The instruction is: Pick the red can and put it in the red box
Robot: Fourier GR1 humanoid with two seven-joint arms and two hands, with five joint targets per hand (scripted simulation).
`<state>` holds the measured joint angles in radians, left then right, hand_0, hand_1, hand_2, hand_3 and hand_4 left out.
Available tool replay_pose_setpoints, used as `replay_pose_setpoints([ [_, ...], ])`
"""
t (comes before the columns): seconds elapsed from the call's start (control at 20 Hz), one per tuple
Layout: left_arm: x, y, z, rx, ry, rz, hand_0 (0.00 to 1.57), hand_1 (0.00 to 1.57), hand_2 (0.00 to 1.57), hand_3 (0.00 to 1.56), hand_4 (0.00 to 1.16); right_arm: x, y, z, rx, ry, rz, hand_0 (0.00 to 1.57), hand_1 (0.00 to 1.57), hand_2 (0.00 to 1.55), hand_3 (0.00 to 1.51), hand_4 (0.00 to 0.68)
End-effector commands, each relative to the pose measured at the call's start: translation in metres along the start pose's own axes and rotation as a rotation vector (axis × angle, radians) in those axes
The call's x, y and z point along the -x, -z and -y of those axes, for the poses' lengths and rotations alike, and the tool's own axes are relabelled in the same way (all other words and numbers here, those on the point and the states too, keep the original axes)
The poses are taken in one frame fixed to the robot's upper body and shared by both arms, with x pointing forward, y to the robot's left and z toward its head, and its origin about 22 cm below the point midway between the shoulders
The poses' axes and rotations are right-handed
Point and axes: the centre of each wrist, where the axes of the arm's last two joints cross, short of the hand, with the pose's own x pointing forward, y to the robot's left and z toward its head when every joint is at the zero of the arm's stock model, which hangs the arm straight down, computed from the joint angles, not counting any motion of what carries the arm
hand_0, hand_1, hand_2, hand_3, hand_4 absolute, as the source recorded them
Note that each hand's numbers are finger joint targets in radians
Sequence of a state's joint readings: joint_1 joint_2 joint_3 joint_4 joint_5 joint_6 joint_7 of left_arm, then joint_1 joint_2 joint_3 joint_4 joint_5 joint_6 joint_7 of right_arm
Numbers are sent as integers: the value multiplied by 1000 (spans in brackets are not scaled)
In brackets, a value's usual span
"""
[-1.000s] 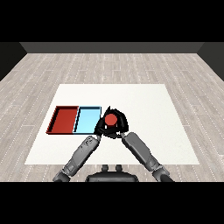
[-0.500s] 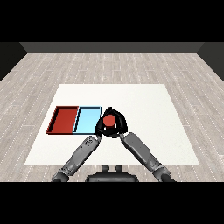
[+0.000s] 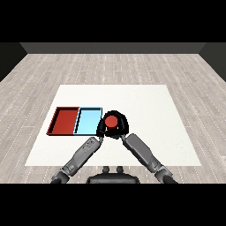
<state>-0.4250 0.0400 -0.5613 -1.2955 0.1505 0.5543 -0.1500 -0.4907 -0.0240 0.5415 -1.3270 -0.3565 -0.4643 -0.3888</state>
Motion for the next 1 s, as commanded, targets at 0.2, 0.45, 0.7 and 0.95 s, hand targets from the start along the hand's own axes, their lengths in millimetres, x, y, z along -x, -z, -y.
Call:
replay_pose_setpoints([
  [0.2, -5, 0, 10, 2, 3, 0, 1571, 1571, 1498, 1355, 866, -8, 7, 7, -13, 30, 10, 1519, 1519, 1453, 1394, 538],
  [0.45, -3, -4, 9, 2, -42, 30, 1571, 1571, 1528, 1424, 885, -11, -2, -13, -26, 19, 39, 1516, 1516, 1459, 1396, 549],
  [0.7, -4, 3, 15, -14, -63, 25, 1571, 1571, 1556, 1489, 1119, -16, -7, -12, -75, 80, -18, 1255, 1255, 1262, 1195, 0],
  [0.95, -7, 5, 13, -14, -52, 29, 1571, 1571, 1569, 1491, 1140, -15, -1, -6, -73, 72, 31, 0, 0, 0, 0, 0],
])
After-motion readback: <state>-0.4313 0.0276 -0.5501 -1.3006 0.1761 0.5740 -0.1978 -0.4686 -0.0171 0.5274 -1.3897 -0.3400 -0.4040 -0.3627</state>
